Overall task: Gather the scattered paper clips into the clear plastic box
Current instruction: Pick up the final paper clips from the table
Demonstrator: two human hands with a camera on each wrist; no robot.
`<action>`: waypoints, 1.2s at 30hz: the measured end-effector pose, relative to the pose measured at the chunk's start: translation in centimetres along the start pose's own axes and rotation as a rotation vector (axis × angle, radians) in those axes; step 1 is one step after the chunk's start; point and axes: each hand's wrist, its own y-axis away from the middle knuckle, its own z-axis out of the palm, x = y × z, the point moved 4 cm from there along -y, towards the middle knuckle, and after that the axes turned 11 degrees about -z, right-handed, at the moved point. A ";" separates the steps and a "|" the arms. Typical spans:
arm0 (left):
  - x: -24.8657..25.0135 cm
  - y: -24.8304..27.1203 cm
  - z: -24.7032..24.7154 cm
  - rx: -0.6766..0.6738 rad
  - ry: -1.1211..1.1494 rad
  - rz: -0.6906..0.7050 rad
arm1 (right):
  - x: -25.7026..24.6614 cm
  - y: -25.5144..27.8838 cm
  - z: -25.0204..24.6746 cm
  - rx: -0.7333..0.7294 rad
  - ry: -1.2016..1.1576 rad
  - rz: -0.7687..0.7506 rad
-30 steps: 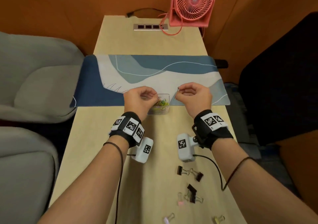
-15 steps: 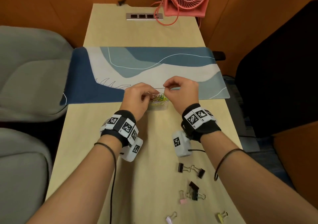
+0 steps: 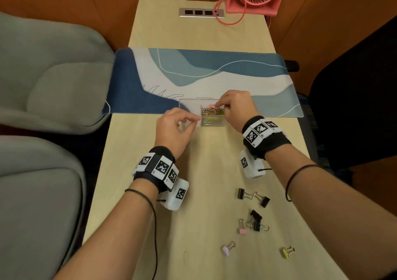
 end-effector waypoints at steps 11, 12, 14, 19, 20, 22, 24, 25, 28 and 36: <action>-3.8 16.9 -7.8 -0.182 -0.076 -0.198 | -11.9 13.0 -0.1 0.002 -0.161 -0.043; -4.4 19.3 -8.3 -0.237 -0.088 -0.231 | -13.6 15.7 1.5 -0.110 -0.193 -0.051; -5.7 23.9 -9.1 -0.326 -0.134 -0.270 | -16.3 20.7 4.6 -0.280 -0.200 -0.048; -7.8 32.9 -10.5 -0.376 -0.224 -0.303 | -21.0 29.5 8.8 -0.426 -0.106 -0.023; -7.8 34.4 -10.4 -0.398 -0.232 -0.280 | -21.9 30.8 9.1 -0.438 -0.094 -0.038; -7.6 37.0 -9.8 -0.449 -0.267 -0.220 | -23.4 32.7 9.5 -0.447 -0.061 -0.105; -7.5 38.5 -9.1 -0.446 -0.332 -0.147 | -24.4 34.3 9.8 -0.459 -0.011 -0.191; -7.4 38.8 -8.9 -0.419 -0.353 -0.113 | -24.7 35.0 9.9 -0.478 0.021 -0.223; -7.1 39.0 -8.6 -0.320 -0.383 -0.072 | -25.4 36.4 9.7 -0.541 0.152 -0.316; -6.4 38.6 -8.2 -0.304 -0.418 -0.143 | -25.7 36.0 9.7 -0.733 0.290 -0.345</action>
